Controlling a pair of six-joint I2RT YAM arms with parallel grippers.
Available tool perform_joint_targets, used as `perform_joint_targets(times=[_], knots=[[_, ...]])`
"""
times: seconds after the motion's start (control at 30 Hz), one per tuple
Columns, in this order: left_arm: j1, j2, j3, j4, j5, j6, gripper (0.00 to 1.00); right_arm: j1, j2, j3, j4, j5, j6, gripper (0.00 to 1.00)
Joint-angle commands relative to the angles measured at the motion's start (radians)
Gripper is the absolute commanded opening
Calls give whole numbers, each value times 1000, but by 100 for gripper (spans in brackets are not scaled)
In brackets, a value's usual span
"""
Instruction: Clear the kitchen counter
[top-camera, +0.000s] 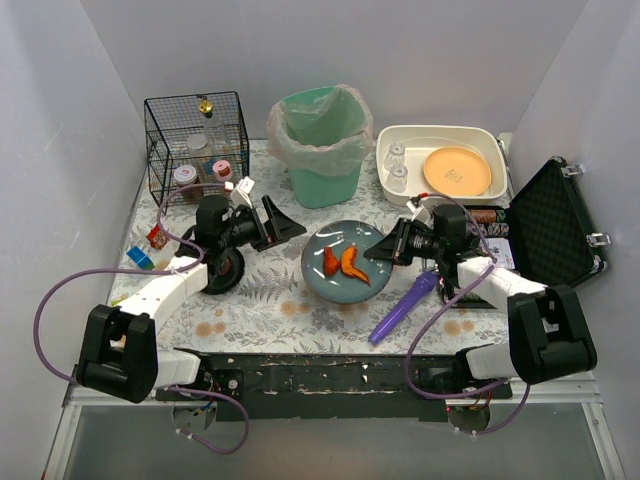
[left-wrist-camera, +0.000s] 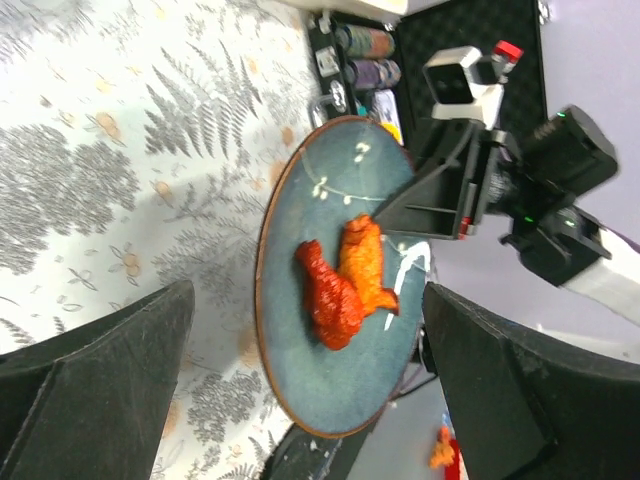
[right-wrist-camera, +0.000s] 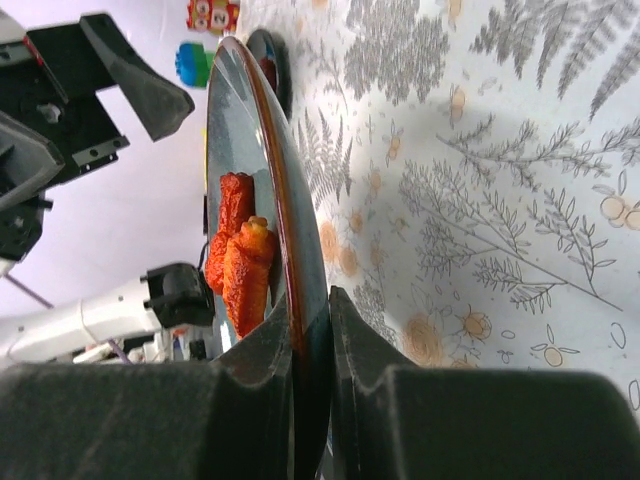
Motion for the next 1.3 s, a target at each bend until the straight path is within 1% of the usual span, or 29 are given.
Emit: perform_joint_targets(times=[0.0, 0.13, 0.27, 0.37, 0.57, 0.77, 0.87, 1.1, 1.2, 1.27], knots=[[22, -72, 123, -287, -117, 169, 98, -8, -125, 156, -64, 58, 78, 1], [35, -88, 203, -447, -177, 259, 98, -19, -151, 233, -118, 142, 172, 1], [40, -118, 233, -526, -215, 306, 98, -21, -146, 317, -125, 194, 272, 1], [40, -134, 234, -540, -240, 307, 98, -19, -123, 410, -148, 225, 342, 1], [40, -146, 214, -538, -248, 306, 98, -19, -102, 576, -213, 349, 440, 1], [42, -143, 191, -521, -248, 300, 98, -19, -65, 721, -291, 539, 514, 1], [42, -141, 180, -514, -261, 301, 98, -19, -5, 811, -311, 604, 523, 1], [40, -144, 155, -491, -280, 301, 98, -7, 223, 1082, -335, 684, 545, 1], [40, -157, 140, -486, -295, 307, 98, 2, 304, 1162, -299, 724, 542, 1], [40, -164, 131, -486, -303, 310, 98, 4, 363, 1236, -309, 741, 511, 1]])
